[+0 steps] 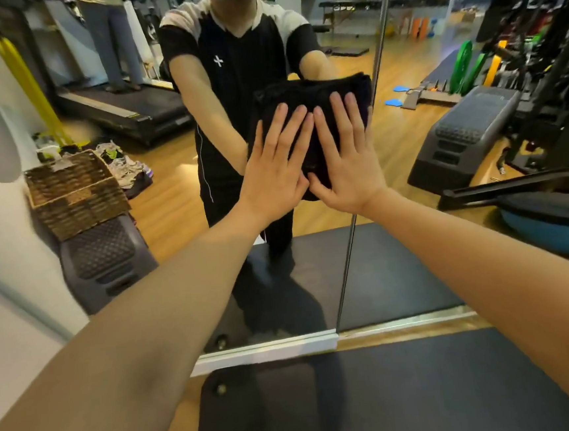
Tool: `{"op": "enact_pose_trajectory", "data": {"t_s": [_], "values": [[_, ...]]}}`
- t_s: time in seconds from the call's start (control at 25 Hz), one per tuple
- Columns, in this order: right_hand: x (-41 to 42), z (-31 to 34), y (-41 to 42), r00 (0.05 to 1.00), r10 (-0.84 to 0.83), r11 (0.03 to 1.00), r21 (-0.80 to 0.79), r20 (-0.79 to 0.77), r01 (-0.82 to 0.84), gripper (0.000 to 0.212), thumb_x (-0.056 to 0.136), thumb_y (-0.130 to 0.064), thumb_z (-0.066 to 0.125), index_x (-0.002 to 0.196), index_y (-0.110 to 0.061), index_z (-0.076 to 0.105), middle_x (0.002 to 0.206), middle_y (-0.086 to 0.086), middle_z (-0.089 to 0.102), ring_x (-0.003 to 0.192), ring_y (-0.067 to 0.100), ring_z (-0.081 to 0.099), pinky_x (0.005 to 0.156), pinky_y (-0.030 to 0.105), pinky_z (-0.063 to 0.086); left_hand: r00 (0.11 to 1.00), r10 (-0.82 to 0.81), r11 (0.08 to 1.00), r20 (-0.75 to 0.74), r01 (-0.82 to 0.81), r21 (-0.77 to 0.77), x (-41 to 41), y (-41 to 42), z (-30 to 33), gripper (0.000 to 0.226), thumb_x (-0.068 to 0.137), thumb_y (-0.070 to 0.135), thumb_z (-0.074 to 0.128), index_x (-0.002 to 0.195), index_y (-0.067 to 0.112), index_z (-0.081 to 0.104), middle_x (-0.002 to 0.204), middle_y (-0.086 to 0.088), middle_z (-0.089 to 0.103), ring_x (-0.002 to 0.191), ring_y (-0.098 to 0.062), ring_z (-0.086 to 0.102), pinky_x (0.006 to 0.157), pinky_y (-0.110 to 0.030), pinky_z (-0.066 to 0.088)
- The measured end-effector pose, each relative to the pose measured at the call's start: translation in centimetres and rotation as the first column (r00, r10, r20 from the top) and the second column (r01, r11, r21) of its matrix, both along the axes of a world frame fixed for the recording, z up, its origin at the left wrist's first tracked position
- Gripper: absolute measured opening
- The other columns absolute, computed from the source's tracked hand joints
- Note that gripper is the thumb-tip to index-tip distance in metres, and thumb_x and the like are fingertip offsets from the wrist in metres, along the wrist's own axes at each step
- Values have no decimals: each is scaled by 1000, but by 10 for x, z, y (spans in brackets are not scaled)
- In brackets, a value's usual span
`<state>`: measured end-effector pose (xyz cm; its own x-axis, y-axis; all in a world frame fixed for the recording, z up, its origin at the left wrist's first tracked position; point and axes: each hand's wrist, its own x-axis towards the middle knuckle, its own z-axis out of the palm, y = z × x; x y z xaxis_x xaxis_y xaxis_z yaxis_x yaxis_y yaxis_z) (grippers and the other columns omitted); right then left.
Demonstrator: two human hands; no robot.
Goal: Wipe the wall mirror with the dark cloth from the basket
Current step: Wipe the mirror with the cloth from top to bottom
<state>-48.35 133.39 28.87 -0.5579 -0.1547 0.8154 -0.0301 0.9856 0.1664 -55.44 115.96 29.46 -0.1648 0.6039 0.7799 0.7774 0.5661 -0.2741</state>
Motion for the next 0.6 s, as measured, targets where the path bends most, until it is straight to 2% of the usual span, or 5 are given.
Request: {"op": "enact_pose_trajectory", "data": {"t_s": [0.24,0.36,0.48,0.6], "values": [[-38,-30,-88,999,-42,999,5,-6,42,89,98,-58,55,160,0,29,164,35,20,153,53,13,125,69,6,995,96,991,11,-95,-95,-27,-91,-18,70,98,25,45,161,7,20,167,-14,20,156,-35,14,125,-55,20],[-64,-33,-135,999,0,1000,3,-44,0,89,97,-56,56,161,-2,26,164,33,20,153,51,12,124,71,8,992,129,987,13,-127,-101,-44,-141,-19,71,98,25,48,161,8,21,167,-14,19,156,-35,13,125,-55,20],[-87,-31,-182,997,49,999,-8,-56,-50,88,98,-59,50,162,-7,17,165,27,12,154,47,11,121,73,13,988,150,984,24,-147,-98,-61,-191,-18,72,97,25,48,161,8,19,166,-13,15,156,-35,11,126,-55,18],[-115,-29,-236,989,121,993,25,-86,-119,86,100,-60,44,162,-10,14,164,23,12,154,43,12,121,74,15,983,183,980,11,-181,-82,-82,-249,-18,74,98,26,49,161,7,15,166,-14,12,155,-38,11,123,-59,22]]}}
